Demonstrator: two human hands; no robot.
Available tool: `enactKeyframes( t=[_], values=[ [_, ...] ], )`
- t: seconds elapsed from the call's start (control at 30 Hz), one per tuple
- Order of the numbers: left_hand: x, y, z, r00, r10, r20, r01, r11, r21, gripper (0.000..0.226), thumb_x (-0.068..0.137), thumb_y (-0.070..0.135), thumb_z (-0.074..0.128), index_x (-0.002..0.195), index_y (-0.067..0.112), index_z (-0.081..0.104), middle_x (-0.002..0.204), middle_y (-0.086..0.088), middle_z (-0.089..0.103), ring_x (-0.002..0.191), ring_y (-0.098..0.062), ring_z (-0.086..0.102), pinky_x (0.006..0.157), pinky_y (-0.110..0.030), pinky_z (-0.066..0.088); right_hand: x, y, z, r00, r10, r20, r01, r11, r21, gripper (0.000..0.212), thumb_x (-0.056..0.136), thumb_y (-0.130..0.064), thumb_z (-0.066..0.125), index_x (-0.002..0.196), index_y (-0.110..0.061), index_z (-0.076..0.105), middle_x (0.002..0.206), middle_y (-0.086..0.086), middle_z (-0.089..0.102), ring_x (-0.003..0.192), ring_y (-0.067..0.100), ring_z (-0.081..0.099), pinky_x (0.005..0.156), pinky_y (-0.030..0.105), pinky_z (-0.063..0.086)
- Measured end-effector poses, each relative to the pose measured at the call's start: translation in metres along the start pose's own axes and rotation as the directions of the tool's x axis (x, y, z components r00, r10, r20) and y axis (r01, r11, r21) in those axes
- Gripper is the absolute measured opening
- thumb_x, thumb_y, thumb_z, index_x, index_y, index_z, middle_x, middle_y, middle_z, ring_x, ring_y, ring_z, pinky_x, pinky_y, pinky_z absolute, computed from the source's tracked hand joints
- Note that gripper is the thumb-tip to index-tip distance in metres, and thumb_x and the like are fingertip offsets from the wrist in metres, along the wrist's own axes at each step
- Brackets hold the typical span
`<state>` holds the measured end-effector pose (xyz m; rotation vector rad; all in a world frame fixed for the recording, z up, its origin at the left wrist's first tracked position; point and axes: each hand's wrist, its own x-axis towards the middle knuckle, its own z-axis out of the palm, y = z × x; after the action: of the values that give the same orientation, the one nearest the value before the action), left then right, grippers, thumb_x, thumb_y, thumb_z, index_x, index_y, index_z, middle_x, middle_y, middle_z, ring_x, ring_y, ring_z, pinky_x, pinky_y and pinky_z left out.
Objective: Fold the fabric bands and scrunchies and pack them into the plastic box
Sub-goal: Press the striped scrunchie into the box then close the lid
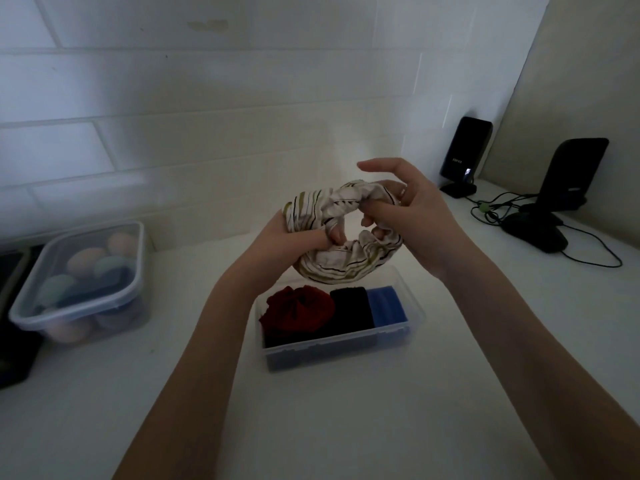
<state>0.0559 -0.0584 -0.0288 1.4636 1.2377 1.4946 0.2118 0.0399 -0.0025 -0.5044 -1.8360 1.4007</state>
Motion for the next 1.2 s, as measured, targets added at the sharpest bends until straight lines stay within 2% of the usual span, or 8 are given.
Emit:
enactKeyframes(
  t=[0.13, 0.23, 0.43, 0.63, 0.77, 0.9, 1.1, 1.2],
  values=[
    [0.002, -0.003, 0.001, 0.998, 0.019, 0.064, -0.001, 0.961, -0.275, 0.017, 0.052, -0.002, 0.055, 0.06, 0.012, 0.059, 0.066, -0.008, 0.064, 0.071, -0.024, 0.065, 0.069, -0.03, 0.054, 0.0, 0.007, 0.008, 0.994, 0.106, 0.002, -0.105, 0.991, -0.078, 0.038, 0.082, -0.018, 0.069, 0.118, -0.018, 0.056, 0.109, 0.01, 0.065, 0.078, 0.014, 0.07, 0.061, 0.023, 0.055],
    [0.002, -0.003, 0.005, 0.991, 0.011, 0.137, 0.058, 0.871, -0.488, 0.021, 0.047, -0.001, 0.055, 0.066, 0.006, 0.06, 0.056, -0.007, 0.057, 0.048, -0.017, 0.055, 0.054, -0.023, 0.049, 0.0, 0.014, 0.017, 0.959, 0.235, 0.16, -0.225, 0.971, -0.078, 0.033, 0.088, -0.021, 0.06, 0.12, -0.015, 0.057, 0.114, 0.013, 0.067, 0.098, 0.023, 0.068, 0.087, 0.04, 0.056],
    [0.001, -0.002, -0.001, 0.937, 0.03, 0.348, 0.214, 0.739, -0.639, 0.035, 0.059, 0.017, 0.068, 0.091, 0.005, 0.065, 0.06, -0.006, 0.056, 0.041, -0.008, 0.05, 0.047, -0.019, 0.042, 0.001, 0.018, 0.029, 0.849, 0.384, 0.364, -0.471, 0.861, 0.19, 0.033, 0.092, -0.014, 0.047, 0.122, -0.004, 0.057, 0.119, 0.022, 0.064, 0.111, 0.032, 0.062, 0.101, 0.045, 0.046],
    [0.003, -0.003, -0.008, 0.952, -0.003, 0.305, 0.232, 0.656, -0.718, 0.045, 0.065, 0.026, 0.064, 0.1, -0.002, 0.064, 0.085, -0.012, 0.07, 0.07, -0.02, 0.066, 0.075, -0.03, 0.052, 0.0, 0.008, 0.024, 0.883, 0.274, 0.38, -0.457, 0.685, 0.568, 0.03, 0.087, -0.013, 0.041, 0.1, -0.005, 0.067, 0.095, 0.013, 0.067, 0.095, 0.027, 0.063, 0.093, 0.039, 0.05],
    [0.003, -0.009, -0.011, 0.965, 0.023, 0.261, 0.212, 0.513, -0.832, 0.03, 0.07, 0.023, 0.064, 0.091, 0.001, 0.063, 0.082, -0.009, 0.066, 0.077, -0.02, 0.063, 0.078, -0.029, 0.053, 0.0, 0.005, 0.02, 0.917, 0.232, 0.326, -0.399, 0.516, 0.758, 0.02, 0.075, -0.011, 0.044, 0.057, -0.01, 0.053, 0.049, -0.002, 0.048, 0.048, 0.012, 0.052, 0.078, 0.024, 0.048],
    [0.006, -0.012, -0.014, 0.963, 0.006, 0.271, 0.243, 0.423, -0.873, 0.029, 0.076, 0.026, 0.063, 0.093, 0.003, 0.059, 0.076, -0.004, 0.062, 0.074, -0.015, 0.058, 0.076, -0.024, 0.046, -0.002, 0.003, 0.019, 0.939, 0.163, 0.303, -0.34, 0.574, 0.744, 0.02, 0.078, -0.01, 0.044, 0.06, -0.011, 0.052, 0.045, -0.004, 0.038, 0.041, 0.007, 0.037, 0.066, 0.022, 0.051],
    [0.004, -0.011, -0.017, 0.98, -0.045, 0.192, 0.184, 0.555, -0.811, 0.019, 0.065, 0.02, 0.072, 0.075, 0.01, 0.06, 0.057, 0.007, 0.051, 0.056, -0.005, 0.05, 0.092, -0.024, 0.043, 0.0, 0.006, 0.02, 0.966, 0.217, 0.137, -0.251, 0.683, 0.686, 0.015, 0.088, 0.002, 0.045, 0.078, -0.008, 0.05, 0.05, -0.003, 0.045, 0.033, 0.003, 0.04, 0.048, 0.019, 0.049],
    [0.004, -0.009, -0.018, 0.988, -0.09, 0.123, 0.153, 0.604, -0.782, 0.049, 0.049, 0.008, 0.081, 0.09, 0.006, 0.055, 0.067, -0.001, 0.057, 0.067, -0.012, 0.054, 0.078, -0.028, 0.053, 0.004, 0.007, 0.016, 0.967, 0.244, 0.077, -0.227, 0.676, 0.702, 0.024, 0.088, 0.006, 0.047, 0.104, -0.011, 0.048, 0.053, 0.0, 0.053, 0.035, 0.005, 0.048, 0.051, 0.023, 0.053]
  ],
)
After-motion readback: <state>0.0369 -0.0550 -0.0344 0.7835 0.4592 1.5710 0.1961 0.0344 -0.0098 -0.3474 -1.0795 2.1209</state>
